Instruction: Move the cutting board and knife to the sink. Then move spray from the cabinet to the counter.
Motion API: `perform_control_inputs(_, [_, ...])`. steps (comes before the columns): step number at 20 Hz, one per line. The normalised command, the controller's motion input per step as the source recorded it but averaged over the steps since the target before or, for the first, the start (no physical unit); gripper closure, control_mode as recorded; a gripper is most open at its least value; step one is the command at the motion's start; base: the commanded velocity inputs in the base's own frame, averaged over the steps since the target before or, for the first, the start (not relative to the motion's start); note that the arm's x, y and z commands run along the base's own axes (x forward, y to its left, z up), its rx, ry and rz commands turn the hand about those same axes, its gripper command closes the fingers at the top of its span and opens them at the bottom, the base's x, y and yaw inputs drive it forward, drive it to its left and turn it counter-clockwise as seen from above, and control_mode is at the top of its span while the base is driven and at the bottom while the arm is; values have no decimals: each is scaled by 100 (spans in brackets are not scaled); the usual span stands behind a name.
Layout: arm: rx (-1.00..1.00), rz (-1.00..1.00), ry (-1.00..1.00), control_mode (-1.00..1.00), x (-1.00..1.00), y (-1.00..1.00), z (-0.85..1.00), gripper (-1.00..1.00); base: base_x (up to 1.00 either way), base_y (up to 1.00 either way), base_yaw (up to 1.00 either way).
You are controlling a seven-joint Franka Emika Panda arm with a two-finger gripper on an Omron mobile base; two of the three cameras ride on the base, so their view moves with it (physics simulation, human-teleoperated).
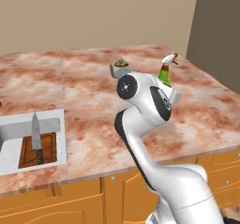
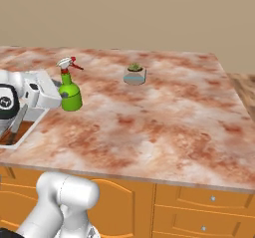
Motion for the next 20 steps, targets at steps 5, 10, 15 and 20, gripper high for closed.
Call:
perform_control_inputs(5, [15,-2,7,-100,40,-18,-75,100,0,0,0])
perform_control_inputs(10, [20,0,0,-100,21,-12,-69,100,0,0,0])
perform_control_inputs(15, [11,0,0,-100,20,0,-65,100,0,0,0])
perform_control_inputs(20, [-7,-2,6,-100,7,0,-56,100,0,0,0])
